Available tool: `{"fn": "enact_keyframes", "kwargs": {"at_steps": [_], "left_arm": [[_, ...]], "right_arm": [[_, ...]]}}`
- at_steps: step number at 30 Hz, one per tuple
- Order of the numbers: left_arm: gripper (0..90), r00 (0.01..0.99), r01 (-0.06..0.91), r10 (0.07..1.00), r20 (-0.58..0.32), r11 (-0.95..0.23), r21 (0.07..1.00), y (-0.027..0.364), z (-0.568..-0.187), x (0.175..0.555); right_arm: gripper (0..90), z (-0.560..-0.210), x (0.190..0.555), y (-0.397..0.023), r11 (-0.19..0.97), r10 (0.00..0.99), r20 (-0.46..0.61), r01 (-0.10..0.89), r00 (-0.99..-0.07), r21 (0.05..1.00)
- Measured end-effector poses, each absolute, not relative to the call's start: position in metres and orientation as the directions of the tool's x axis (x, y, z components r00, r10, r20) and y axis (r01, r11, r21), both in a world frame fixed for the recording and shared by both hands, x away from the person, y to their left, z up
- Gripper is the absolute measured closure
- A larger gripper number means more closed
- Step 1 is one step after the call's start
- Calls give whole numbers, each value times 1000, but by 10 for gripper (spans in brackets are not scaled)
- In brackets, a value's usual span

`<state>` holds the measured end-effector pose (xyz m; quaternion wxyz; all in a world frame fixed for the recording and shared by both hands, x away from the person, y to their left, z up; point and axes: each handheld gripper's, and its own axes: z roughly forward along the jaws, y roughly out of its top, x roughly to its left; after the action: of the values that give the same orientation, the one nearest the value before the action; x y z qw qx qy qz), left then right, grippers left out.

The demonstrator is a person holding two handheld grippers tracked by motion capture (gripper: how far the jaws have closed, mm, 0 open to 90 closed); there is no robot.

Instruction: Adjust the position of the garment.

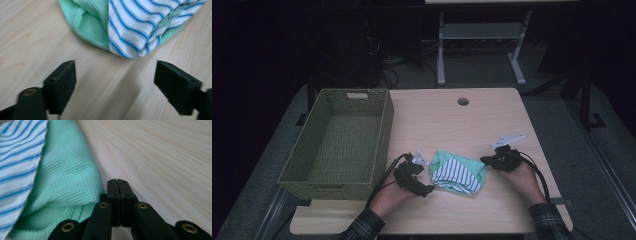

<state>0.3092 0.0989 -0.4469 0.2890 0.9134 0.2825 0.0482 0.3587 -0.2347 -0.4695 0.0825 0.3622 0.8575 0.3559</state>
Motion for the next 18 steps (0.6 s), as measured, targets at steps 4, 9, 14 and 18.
{"fn": "enact_keyframes", "kwargs": {"at_steps": [4, 9, 14, 18], "left_arm": [[153, 835, 490, 546, -72, -677, 550, 99, -447, 309], [152, 834, 488, 548, -69, -672, 557, 100, -445, 308], [145, 834, 485, 547, -66, -672, 559, 100, -443, 308], [146, 837, 479, 544, -65, -669, 569, 99, -441, 306]], "right_arm": [[892, -469, 349, -235, 488, 672, 115, 554, -732, 674], [897, -469, 335, -234, 500, 663, 112, 550, -740, 669], [898, -468, 320, -233, 501, 652, 123, 547, -748, 670], [898, -467, 311, -230, 507, 641, 134, 548, -756, 665]]}}
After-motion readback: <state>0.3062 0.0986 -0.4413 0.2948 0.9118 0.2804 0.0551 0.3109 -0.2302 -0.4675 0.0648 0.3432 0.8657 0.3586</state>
